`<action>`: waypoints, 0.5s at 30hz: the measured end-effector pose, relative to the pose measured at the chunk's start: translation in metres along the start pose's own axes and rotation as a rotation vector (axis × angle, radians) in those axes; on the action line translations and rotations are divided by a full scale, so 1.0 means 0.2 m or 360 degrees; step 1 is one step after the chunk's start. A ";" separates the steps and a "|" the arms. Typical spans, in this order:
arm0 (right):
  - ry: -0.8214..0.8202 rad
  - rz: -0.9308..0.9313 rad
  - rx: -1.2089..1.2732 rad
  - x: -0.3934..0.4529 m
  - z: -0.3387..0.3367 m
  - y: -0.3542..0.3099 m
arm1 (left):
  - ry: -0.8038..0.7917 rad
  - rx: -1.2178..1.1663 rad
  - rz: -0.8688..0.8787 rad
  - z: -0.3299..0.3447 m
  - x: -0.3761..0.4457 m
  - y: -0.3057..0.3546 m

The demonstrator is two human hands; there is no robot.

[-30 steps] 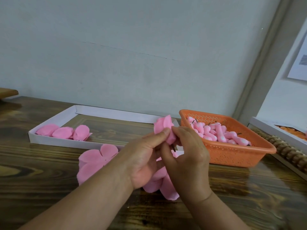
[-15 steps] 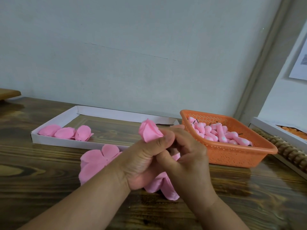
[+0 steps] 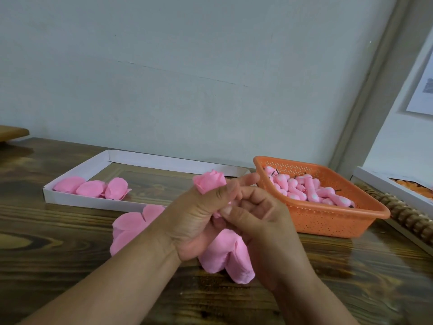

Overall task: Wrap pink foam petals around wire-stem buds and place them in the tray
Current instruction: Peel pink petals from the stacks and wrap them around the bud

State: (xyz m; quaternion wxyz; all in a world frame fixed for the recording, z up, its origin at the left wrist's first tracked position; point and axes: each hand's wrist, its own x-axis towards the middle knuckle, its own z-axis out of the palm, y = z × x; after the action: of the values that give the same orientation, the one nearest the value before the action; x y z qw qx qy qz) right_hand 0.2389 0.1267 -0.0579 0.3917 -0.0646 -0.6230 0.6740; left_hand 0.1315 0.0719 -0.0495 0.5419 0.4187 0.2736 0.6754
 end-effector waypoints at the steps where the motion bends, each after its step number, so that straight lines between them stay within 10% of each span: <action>1: 0.0022 -0.0104 -0.0184 -0.01 0.01 0.01 | 0.0048 0.0004 0.0010 0.01 0.00 0.00; 8: 0.0456 -0.0883 -0.1466 0.01 0.07 0.06 | 0.0455 -0.0111 0.0059 0.07 0.02 -0.01; 15: 0.0287 -0.0455 -0.1018 0.01 0.04 0.04 | 0.0319 0.0055 0.0056 0.06 0.01 -0.01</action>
State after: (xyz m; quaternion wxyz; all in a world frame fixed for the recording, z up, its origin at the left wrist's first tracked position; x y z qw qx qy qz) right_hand 0.2294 0.1213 -0.0618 0.4954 -0.1555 -0.7680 0.3749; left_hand 0.1419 0.0729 -0.0450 0.4927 0.3630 0.3307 0.7185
